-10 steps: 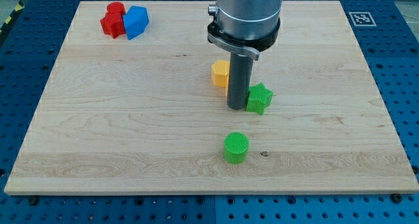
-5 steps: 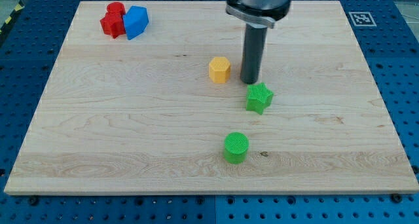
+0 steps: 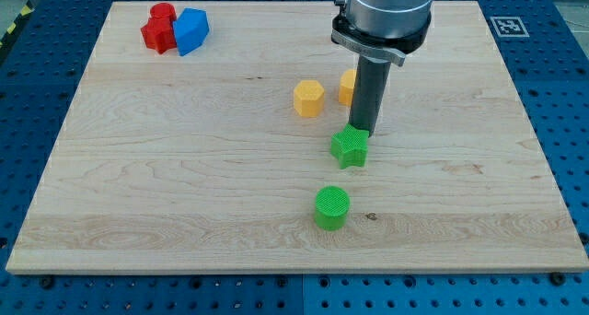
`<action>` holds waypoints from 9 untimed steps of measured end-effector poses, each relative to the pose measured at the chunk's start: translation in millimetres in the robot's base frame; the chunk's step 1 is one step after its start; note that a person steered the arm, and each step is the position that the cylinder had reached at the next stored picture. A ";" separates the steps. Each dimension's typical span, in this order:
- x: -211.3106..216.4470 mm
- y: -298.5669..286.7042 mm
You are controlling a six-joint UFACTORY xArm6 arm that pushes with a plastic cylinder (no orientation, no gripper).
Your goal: Push the green star to the top of the green circle
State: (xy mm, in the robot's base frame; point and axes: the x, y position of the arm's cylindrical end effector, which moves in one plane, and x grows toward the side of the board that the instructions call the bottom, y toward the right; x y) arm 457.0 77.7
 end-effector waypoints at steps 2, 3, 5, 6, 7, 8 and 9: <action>6.7 48.7; 31.3 32.8; 38.4 24.3; 39.6 10.4; 38.2 8.8; 22.7 10.3; 14.4 -26.4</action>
State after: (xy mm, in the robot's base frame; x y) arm 471.4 51.3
